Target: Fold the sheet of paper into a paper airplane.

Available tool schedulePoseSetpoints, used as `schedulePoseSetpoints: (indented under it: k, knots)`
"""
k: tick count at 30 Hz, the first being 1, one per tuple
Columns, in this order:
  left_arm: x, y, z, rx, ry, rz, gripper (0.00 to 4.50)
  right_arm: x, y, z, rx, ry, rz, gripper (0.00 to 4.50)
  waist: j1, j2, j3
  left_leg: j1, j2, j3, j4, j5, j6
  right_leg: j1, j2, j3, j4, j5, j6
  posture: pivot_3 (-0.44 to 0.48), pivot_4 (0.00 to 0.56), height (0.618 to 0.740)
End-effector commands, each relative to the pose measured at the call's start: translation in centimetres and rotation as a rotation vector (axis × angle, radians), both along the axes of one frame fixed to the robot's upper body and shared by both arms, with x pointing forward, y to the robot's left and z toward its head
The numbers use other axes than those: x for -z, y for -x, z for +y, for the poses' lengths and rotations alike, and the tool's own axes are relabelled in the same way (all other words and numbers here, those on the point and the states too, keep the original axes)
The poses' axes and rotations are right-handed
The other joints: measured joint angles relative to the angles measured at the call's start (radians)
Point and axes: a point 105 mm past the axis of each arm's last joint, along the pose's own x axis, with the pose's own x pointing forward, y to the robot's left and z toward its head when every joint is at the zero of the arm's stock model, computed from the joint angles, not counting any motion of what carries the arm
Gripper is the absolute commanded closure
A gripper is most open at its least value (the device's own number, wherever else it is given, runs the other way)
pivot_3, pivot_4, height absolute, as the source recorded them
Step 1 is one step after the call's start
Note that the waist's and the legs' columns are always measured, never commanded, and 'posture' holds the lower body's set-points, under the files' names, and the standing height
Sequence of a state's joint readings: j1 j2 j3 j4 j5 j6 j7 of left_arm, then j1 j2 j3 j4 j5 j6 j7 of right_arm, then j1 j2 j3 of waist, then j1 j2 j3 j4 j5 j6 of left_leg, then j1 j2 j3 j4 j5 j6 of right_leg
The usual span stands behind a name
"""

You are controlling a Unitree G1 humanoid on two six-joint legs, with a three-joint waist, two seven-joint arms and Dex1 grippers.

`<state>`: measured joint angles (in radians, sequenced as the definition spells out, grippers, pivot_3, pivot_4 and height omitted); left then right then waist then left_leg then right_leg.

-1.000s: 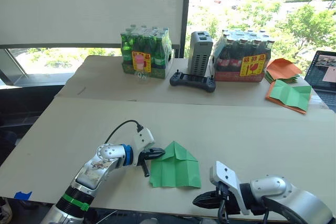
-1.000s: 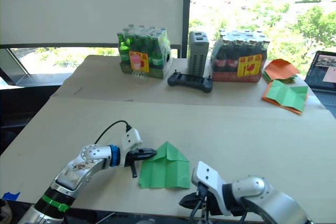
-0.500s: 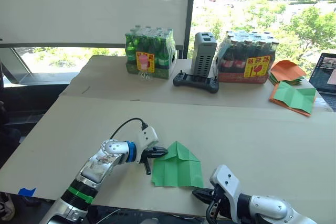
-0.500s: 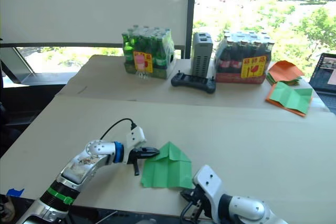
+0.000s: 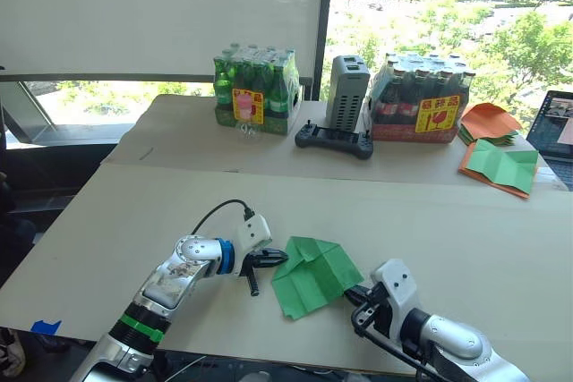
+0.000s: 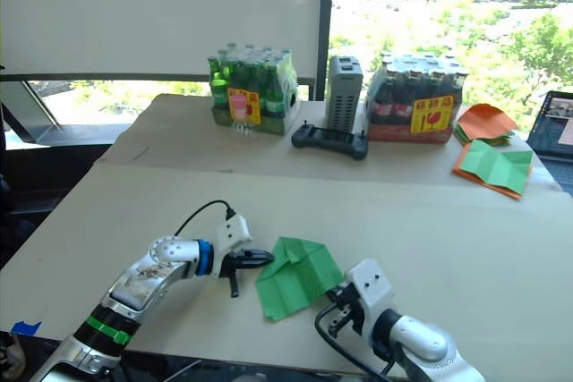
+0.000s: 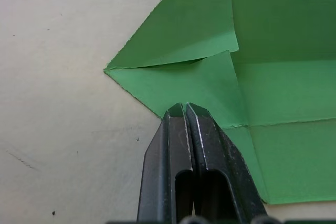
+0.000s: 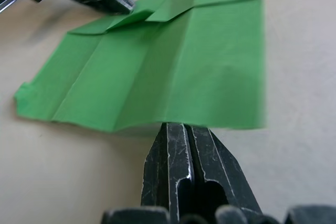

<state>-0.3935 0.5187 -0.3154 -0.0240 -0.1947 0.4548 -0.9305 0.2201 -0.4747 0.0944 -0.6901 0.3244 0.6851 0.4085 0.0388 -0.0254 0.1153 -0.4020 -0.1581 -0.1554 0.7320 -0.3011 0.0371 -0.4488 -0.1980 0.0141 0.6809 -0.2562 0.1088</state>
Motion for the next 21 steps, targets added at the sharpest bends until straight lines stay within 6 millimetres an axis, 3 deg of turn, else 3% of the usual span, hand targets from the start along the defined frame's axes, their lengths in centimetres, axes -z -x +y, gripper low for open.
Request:
schedulePoseSetpoints:
  k: [1, 10, 21]
  knots:
    - [1.2, 0.1, 0.4, -0.017, -0.039, 0.028, 4.41, -2.0, -0.8, 0.6, -0.017, -0.060, -0.094, 4.50, 0.000, 0.000, 0.000, 0.000, 0.000, 0.000, 0.000, 0.000, 0.000, 0.000, 0.000, 0.000, 0.000, 0.000, 0.000, 0.000, 0.150, 0.675]
    - [0.9, 0.0, 0.4, -0.021, -0.039, 0.021, 4.41, -3.0, -1.9, 4.3, -0.203, -0.133, -0.139, 4.50, -0.003, 0.000, 0.000, 0.000, 0.000, 0.000, 0.000, 0.000, 0.000, -0.001, 0.000, 0.000, 0.000, 0.000, 0.000, 0.000, 0.150, 0.675]
    - [-0.3, -0.3, -0.8, 0.022, -0.020, -0.009, 4.41, -2.0, -3.9, 5.8, -0.276, -0.081, -0.155, 4.50, -0.009, 0.000, 0.000, -0.003, 0.000, 0.000, 0.000, 0.001, -0.001, -0.005, 0.000, 0.000, 0.002, 0.000, 0.000, 0.000, 0.150, 0.675]
